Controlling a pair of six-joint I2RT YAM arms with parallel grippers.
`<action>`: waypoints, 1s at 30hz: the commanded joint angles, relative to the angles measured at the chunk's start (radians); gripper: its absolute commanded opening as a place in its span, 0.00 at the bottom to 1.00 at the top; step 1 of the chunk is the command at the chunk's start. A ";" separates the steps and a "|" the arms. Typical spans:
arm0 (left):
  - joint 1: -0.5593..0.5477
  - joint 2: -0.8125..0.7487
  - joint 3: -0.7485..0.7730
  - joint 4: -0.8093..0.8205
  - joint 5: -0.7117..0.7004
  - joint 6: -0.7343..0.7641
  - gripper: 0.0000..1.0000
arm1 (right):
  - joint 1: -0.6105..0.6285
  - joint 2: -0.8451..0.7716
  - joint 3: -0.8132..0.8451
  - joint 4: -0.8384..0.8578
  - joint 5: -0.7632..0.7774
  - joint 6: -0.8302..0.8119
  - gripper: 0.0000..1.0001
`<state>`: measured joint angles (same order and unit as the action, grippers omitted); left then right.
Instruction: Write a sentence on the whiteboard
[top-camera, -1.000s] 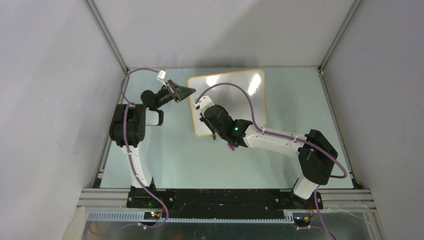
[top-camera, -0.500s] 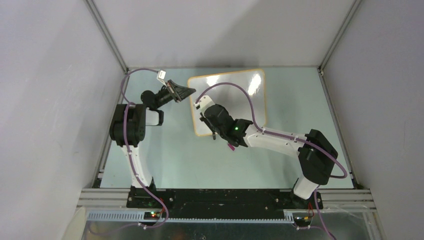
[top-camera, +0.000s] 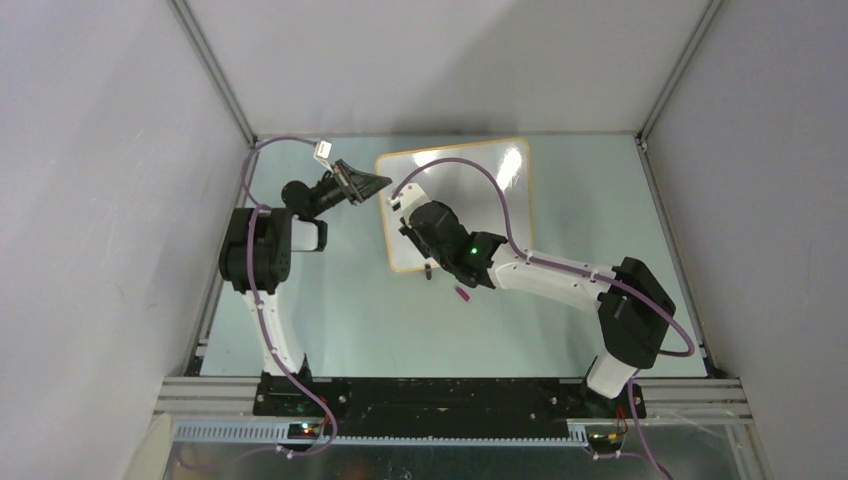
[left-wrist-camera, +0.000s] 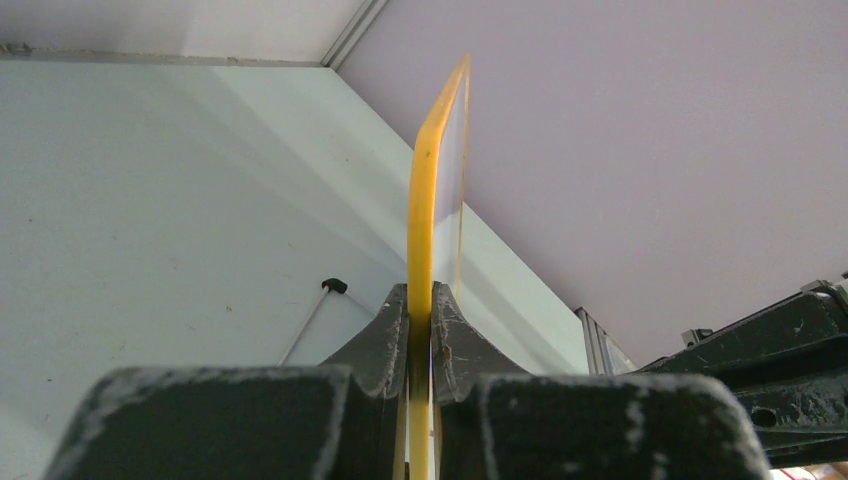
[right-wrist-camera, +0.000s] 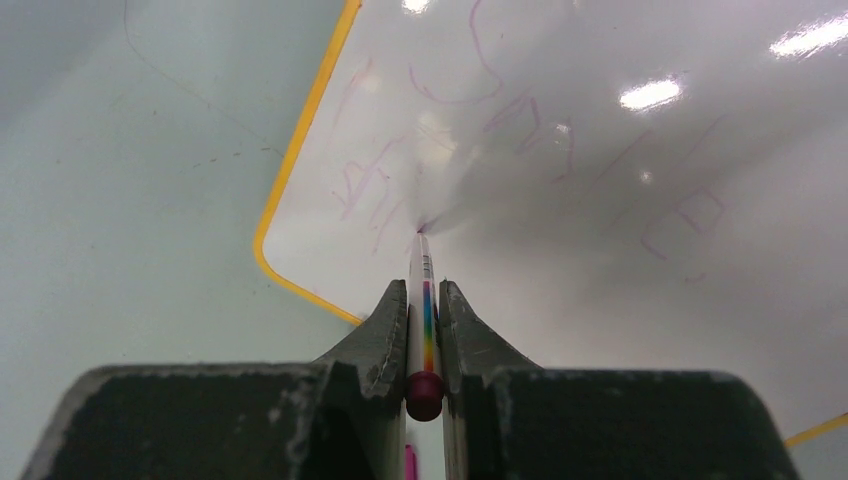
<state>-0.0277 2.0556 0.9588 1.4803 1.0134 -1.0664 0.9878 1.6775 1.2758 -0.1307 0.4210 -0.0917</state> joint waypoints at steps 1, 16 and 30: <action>-0.011 0.021 0.007 0.025 0.062 0.029 0.00 | -0.013 0.013 0.048 0.016 0.011 -0.022 0.00; -0.012 0.023 0.010 0.026 0.063 0.027 0.00 | -0.039 0.003 0.051 -0.015 0.016 -0.007 0.00; -0.010 0.021 0.010 0.028 0.064 0.027 0.00 | -0.046 -0.007 0.046 -0.045 0.027 0.010 0.00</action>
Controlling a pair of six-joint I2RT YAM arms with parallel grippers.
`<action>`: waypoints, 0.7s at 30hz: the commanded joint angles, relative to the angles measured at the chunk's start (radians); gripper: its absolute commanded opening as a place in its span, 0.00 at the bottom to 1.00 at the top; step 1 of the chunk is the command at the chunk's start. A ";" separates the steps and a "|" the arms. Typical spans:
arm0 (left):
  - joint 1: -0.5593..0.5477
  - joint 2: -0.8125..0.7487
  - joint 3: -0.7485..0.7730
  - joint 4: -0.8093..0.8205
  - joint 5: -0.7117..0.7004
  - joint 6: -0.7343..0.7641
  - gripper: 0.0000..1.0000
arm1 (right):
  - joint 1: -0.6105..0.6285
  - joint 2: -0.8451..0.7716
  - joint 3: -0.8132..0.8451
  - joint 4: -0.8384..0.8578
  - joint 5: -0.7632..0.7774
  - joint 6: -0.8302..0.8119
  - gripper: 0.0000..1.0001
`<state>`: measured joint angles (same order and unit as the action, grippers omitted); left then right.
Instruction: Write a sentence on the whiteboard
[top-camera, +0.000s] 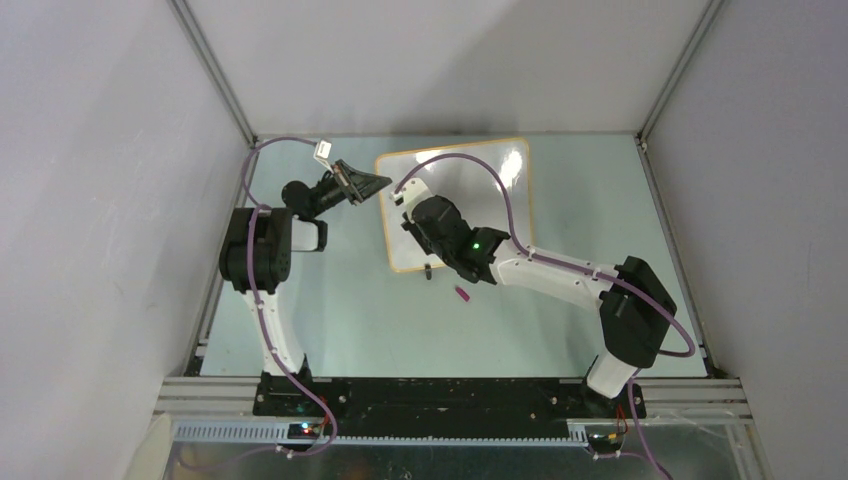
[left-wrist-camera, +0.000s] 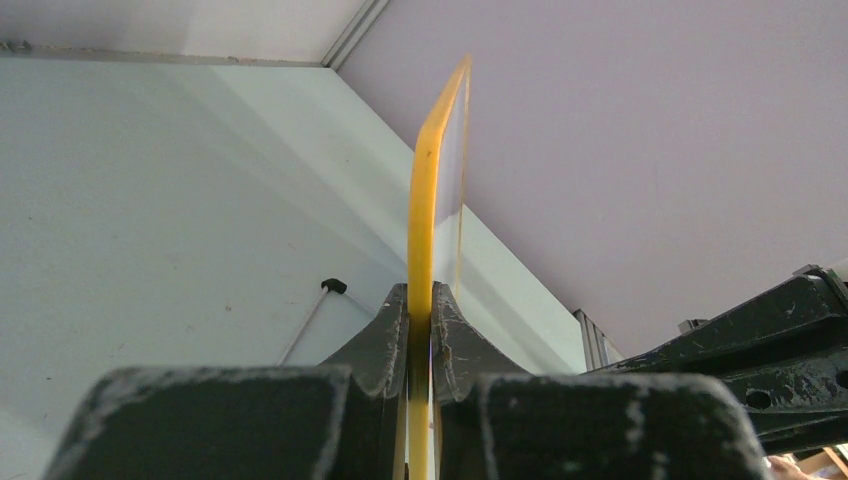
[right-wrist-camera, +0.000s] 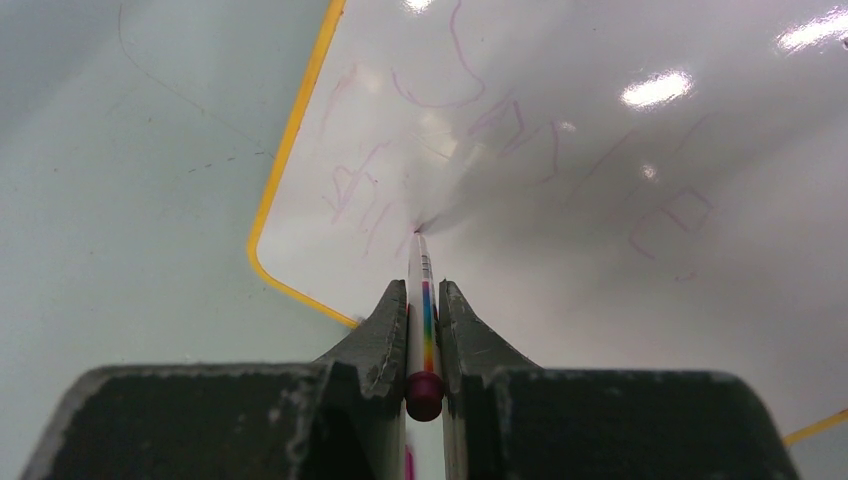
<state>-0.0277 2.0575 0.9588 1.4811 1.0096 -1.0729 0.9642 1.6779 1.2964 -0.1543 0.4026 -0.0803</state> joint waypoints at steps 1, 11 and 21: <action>-0.011 0.019 0.010 0.027 0.068 0.033 0.00 | -0.024 -0.009 0.022 -0.021 0.046 0.000 0.00; -0.011 0.020 0.011 0.027 0.068 0.033 0.00 | -0.031 -0.022 0.004 -0.021 0.045 0.005 0.00; -0.010 0.020 0.010 0.027 0.067 0.033 0.00 | -0.040 -0.033 -0.002 -0.023 0.047 0.008 0.00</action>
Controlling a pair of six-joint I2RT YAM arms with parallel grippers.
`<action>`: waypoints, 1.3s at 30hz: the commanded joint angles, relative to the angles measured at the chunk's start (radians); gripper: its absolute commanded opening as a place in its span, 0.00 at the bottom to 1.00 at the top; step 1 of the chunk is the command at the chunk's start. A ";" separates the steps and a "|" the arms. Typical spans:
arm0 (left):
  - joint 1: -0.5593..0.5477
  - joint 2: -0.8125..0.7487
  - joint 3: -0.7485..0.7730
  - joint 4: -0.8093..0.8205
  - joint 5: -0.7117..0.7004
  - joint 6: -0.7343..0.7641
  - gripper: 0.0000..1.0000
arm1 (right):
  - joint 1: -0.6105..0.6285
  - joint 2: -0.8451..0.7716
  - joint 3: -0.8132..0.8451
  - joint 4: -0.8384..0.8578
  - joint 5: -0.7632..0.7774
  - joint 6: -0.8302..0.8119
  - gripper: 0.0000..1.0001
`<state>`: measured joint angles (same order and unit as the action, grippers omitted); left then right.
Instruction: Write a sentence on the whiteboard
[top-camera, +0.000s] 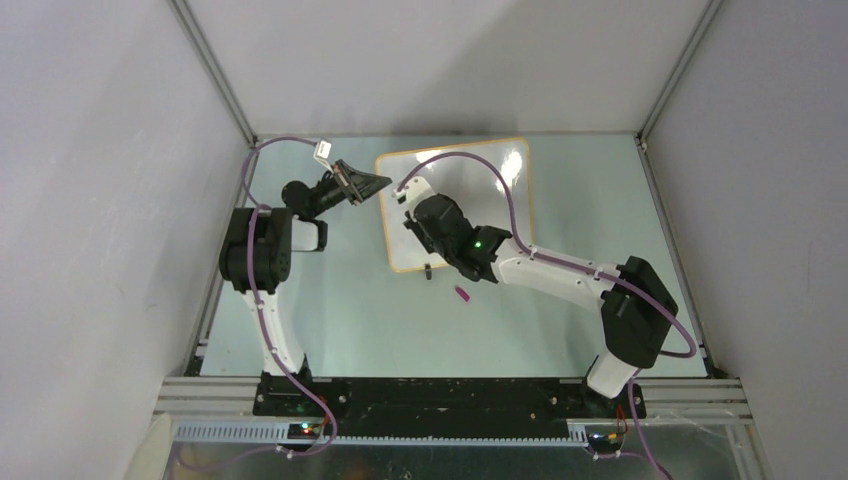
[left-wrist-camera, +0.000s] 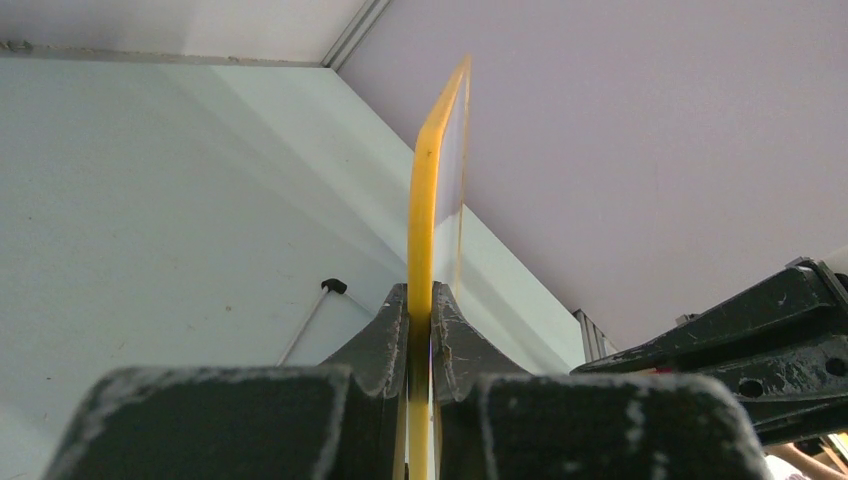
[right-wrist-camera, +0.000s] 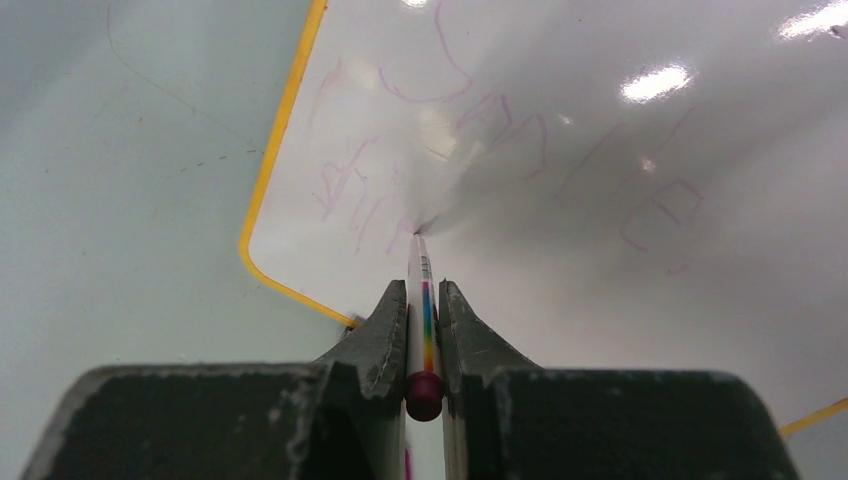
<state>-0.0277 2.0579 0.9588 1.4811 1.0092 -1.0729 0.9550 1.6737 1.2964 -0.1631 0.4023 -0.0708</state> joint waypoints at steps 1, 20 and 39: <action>-0.010 0.019 0.010 0.027 0.068 0.033 0.00 | -0.031 -0.031 -0.003 -0.014 0.047 -0.002 0.00; -0.011 0.018 0.008 0.030 0.068 0.033 0.00 | -0.006 -0.031 -0.047 -0.026 0.057 0.021 0.00; -0.009 0.019 0.007 0.033 0.068 0.031 0.00 | 0.003 -0.127 -0.045 -0.025 0.013 0.020 0.00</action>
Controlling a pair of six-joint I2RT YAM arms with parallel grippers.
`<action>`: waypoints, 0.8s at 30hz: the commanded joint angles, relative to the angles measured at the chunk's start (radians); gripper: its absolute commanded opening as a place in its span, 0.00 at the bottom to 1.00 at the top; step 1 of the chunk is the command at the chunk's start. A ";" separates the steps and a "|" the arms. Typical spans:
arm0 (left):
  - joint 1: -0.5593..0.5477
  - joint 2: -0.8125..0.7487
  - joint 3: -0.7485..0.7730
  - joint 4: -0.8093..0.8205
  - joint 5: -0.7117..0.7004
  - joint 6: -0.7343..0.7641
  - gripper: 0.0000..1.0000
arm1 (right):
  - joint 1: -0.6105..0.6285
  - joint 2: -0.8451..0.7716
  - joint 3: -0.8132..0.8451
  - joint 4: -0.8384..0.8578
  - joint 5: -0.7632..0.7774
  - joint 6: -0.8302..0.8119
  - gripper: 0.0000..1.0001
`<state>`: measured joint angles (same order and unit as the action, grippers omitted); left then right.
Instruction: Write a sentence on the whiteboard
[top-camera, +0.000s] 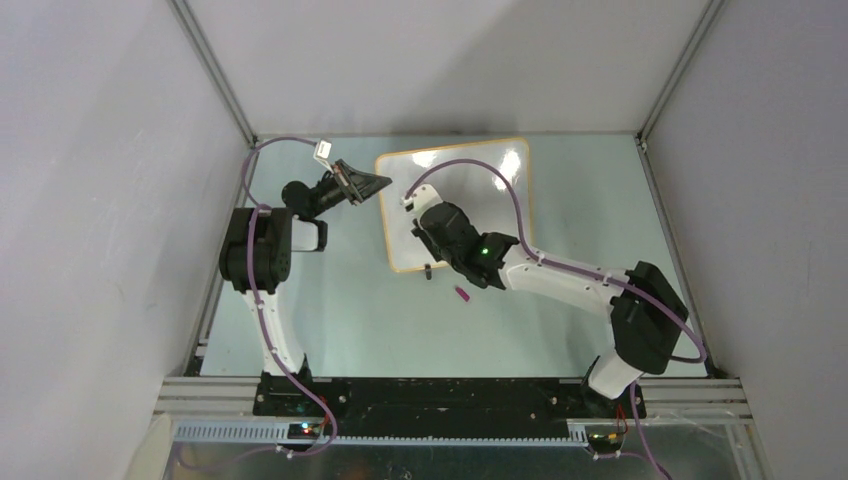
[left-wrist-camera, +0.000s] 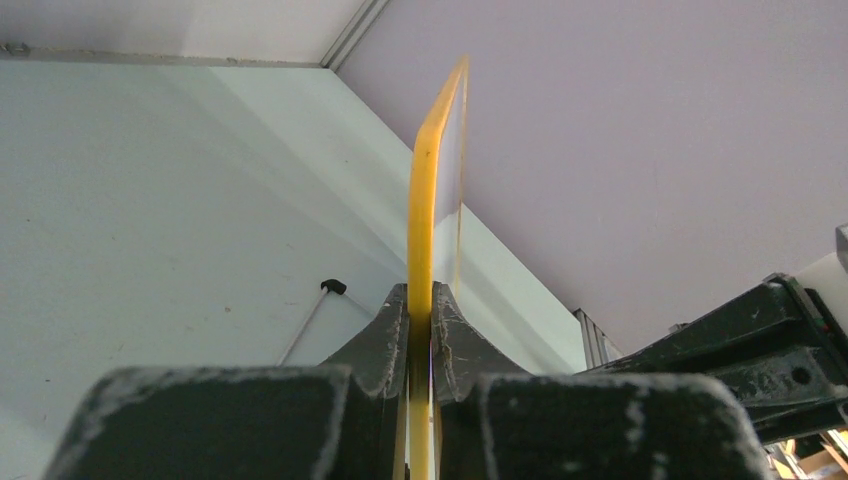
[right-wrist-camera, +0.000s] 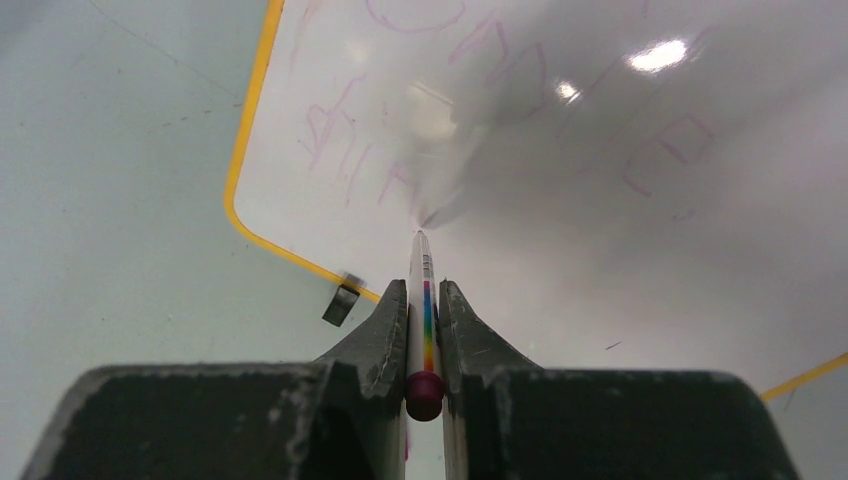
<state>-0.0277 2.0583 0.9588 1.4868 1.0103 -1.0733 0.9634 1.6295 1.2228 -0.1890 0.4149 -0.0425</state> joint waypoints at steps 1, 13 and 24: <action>-0.009 0.019 0.007 0.028 0.066 0.031 0.00 | -0.006 -0.090 0.036 -0.001 -0.008 -0.009 0.00; -0.008 0.019 0.006 0.030 0.065 0.029 0.00 | -0.041 -0.090 0.046 -0.013 -0.030 -0.008 0.00; -0.008 0.019 0.009 0.031 0.064 0.029 0.00 | -0.047 -0.021 0.057 0.014 -0.028 -0.018 0.00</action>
<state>-0.0277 2.0583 0.9588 1.4879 1.0107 -1.0737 0.9123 1.5867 1.2346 -0.2081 0.3904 -0.0528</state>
